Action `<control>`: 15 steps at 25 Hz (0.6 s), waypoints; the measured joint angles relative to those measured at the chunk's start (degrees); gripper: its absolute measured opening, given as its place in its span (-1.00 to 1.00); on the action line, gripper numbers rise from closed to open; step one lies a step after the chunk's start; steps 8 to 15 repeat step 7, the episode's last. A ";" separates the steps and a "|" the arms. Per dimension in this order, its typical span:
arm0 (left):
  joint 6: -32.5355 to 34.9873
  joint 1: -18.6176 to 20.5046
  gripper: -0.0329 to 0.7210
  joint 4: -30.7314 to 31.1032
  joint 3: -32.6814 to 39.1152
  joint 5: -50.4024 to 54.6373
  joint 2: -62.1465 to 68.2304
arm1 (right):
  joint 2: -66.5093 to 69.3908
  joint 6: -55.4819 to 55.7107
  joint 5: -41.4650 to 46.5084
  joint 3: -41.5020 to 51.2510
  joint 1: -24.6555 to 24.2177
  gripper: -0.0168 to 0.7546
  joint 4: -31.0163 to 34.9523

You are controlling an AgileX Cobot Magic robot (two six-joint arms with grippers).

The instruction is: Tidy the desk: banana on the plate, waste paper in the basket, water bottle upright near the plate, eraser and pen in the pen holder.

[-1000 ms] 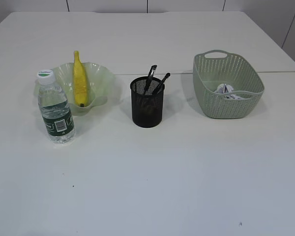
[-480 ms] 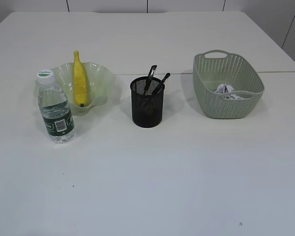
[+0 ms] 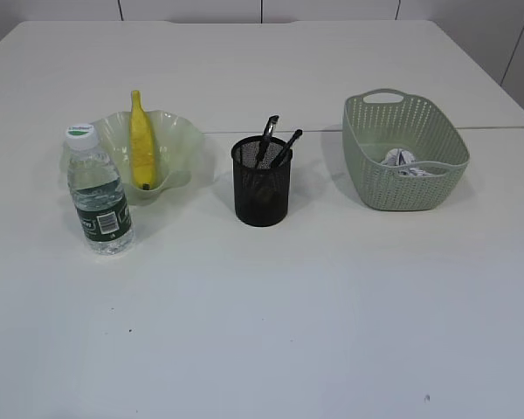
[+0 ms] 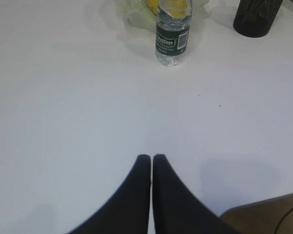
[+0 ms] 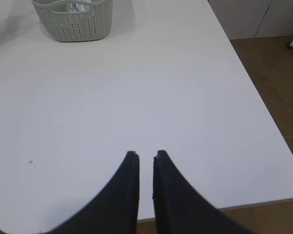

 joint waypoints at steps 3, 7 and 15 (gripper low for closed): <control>0.00 0.00 -0.98 0.00 0.00 0.00 0.00 | 0.00 0.00 -0.12 0.00 0.00 -0.77 0.00; 0.00 0.00 -0.98 0.00 0.00 0.00 0.00 | 0.00 0.00 -0.12 0.00 0.00 -0.77 0.00; 0.00 0.00 -0.98 0.00 0.00 0.00 0.00 | 0.00 0.00 -0.12 0.00 0.00 -0.77 0.00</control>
